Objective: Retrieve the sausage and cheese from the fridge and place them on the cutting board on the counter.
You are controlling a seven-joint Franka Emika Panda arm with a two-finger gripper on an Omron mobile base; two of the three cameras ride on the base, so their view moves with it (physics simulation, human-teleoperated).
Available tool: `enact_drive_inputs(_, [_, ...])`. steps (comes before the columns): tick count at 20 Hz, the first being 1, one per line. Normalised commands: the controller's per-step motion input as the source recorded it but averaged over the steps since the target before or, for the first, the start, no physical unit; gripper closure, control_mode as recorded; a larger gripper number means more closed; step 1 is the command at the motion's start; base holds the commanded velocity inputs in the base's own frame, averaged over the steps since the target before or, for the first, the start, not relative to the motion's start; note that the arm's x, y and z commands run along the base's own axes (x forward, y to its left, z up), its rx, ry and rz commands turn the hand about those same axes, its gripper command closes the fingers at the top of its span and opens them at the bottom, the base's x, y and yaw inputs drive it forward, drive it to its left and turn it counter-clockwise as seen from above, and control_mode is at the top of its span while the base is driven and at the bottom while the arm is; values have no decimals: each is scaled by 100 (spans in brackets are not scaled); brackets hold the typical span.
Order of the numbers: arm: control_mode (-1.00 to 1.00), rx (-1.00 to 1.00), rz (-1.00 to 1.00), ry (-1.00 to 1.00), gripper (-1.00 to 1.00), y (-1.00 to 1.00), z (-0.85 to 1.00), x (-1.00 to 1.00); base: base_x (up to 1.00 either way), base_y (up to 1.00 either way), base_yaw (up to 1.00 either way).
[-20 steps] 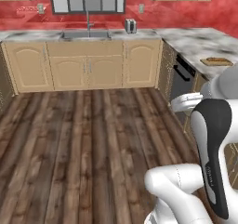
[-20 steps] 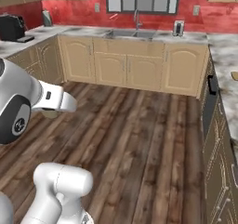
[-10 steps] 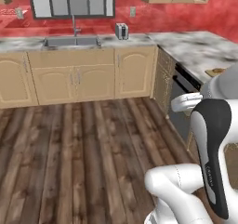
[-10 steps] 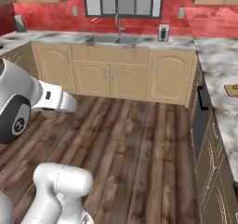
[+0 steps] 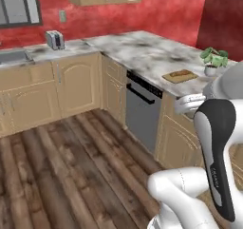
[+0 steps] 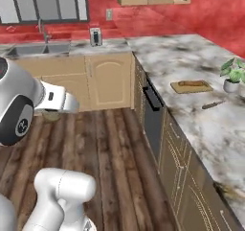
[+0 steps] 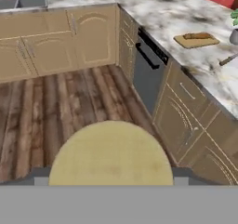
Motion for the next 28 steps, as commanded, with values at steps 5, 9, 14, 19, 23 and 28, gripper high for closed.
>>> enact_drive_inputs(5, [100,0,0,0,100,0,0,0,1,36,-84])
enact_drive_inputs(9, [100,0,0,0,100,0,0,0,17,42,-82])
enact_drive_inputs(14, [100,0,0,0,100,0,0,0,60,98,-38])
enact_drive_inputs(19, [100,0,0,0,100,0,0,0,61,100,-27])
enact_drive_inputs(23, [100,0,0,0,100,0,0,0,54,71,-26])
enact_drive_inputs(28, [100,0,0,0,100,0,0,0,68,51,-30])
